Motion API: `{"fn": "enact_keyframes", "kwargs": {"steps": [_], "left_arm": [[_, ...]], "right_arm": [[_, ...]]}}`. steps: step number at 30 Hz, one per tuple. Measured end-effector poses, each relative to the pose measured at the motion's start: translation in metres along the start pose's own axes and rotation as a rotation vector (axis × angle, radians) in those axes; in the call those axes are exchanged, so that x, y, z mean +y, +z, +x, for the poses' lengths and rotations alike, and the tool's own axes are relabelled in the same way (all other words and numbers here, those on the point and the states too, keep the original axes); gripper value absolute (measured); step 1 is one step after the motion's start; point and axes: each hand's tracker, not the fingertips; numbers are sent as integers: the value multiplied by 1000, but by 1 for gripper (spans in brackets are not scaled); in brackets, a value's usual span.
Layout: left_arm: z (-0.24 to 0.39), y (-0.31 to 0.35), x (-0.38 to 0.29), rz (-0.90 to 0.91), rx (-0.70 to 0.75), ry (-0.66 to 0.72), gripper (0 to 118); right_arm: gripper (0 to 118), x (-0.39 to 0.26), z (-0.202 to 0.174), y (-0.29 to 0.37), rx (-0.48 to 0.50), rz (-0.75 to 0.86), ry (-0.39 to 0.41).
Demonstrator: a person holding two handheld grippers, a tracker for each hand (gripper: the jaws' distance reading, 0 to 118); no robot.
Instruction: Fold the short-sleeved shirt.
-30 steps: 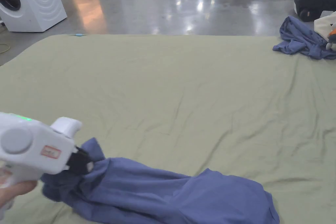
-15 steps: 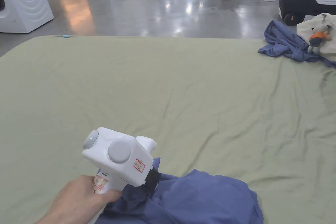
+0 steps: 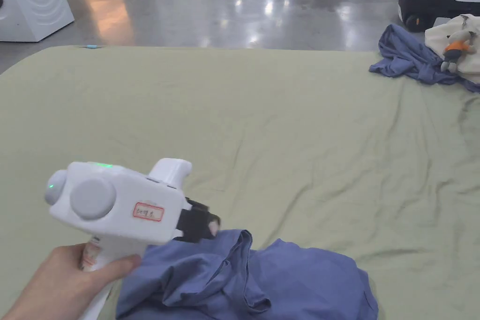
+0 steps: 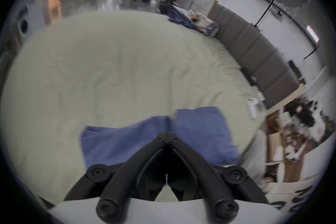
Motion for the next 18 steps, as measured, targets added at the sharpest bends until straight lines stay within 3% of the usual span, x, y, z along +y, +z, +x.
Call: {"fn": "enact_keyframes", "kwargs": {"steps": [6, 8, 10, 13, 18], "left_arm": [[-27, -64, -22, -161, 99, -6, 1], [-31, -88, -30, -218, 17, 70, 1], [-13, -103, -42, -244, -71, 45, 1], [15, -117, -45, -238, -9, -79, 1], [14, -135, -43, -216, -30, -4, 1]], "right_arm": [[4, 1, -2, -2, 0, -5, 6], [4, 0, -1, -2, -6, -6, -2], [4, 0, 1, -2, -13, -11, -5], [4, -3, 5, -5, -18, -20, -16], [4, -7, 5, -8, -8, -26, -23]]}}
